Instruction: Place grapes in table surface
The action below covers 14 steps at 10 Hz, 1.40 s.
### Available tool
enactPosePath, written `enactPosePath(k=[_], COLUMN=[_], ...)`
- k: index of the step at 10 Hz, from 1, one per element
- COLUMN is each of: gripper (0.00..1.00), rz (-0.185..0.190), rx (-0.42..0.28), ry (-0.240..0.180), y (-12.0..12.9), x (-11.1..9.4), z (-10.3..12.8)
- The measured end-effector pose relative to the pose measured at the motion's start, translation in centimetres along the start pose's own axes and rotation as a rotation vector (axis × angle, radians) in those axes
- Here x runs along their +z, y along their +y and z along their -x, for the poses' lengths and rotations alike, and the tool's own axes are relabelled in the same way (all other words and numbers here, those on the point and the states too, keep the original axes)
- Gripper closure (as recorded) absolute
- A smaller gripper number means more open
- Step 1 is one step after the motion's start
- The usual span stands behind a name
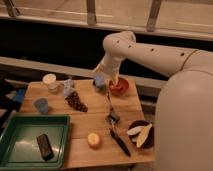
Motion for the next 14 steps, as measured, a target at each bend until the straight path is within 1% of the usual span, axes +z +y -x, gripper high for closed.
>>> enactPosePath(k=[1,2,3,5,6,10,12,13,14], gripper=[0.2,0.2,0.2,0.2,0.2,0.2,0.2,0.2,0.2], rz=[0.004,0.007,0.018,0.035,0.047,0.085,0.091,0.094,0.104], rx=[-0.019,-0.048,-0.069,-0.103,-0.136,-0.218,-0.229,-0.232,-0.248], ry=[0.016,0.047,0.073,0.108,0.129,0.191,0.224,0.234,0.24], y=[0.8,2.0,3.0,4.3,5.7,8.6,8.9,8.8,9.0], x=[0.7,2.1,3.2,4.5,5.3,7.4,8.6,9.0,9.5], z=[-0.8,-2.0,-3.0,-4.3,-5.3,-8.1,-8.6,-8.5,-8.5])
